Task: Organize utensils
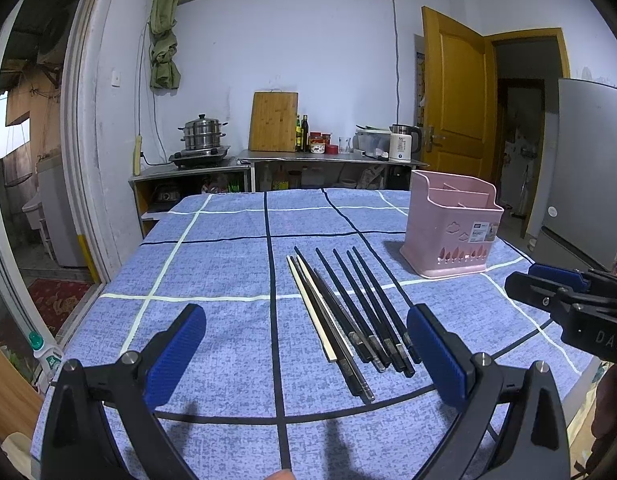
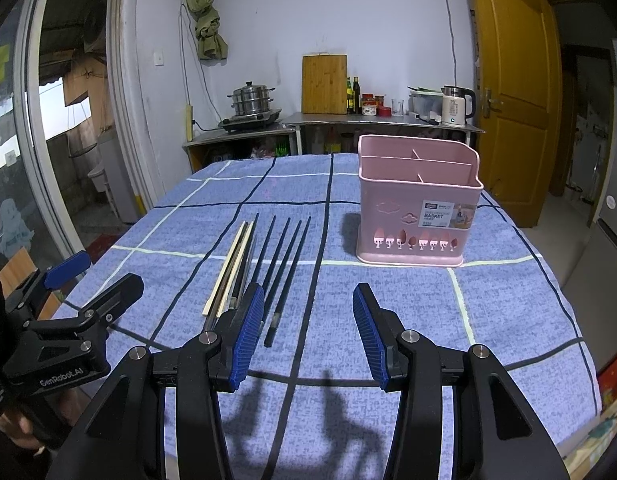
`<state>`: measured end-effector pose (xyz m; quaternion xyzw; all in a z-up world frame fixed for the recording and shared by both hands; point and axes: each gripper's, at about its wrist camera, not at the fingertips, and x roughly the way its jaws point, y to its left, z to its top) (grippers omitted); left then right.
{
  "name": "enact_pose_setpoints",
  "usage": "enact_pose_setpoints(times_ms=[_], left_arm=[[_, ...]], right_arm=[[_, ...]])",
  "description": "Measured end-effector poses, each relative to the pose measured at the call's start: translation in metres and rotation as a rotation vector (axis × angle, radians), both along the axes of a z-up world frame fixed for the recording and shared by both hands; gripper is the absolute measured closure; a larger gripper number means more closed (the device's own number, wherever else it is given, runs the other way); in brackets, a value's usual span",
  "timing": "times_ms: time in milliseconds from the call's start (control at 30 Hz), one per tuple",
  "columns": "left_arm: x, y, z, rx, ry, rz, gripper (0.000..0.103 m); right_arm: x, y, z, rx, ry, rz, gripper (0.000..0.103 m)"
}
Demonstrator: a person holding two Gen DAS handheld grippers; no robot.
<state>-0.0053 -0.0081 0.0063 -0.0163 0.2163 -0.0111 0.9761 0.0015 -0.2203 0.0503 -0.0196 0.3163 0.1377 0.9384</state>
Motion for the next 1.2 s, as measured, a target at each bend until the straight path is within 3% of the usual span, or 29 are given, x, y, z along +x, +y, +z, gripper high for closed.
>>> enact_pose_setpoints(times_ms=[1200], left_arm=[[-0.0024, -0.0014, 0.0020, -0.003, -0.001, -0.007, 0.001]], right_arm=[[-0.0009, 0.0003, 0.0008, 0.001, -0.001, -0.001, 0.055]])
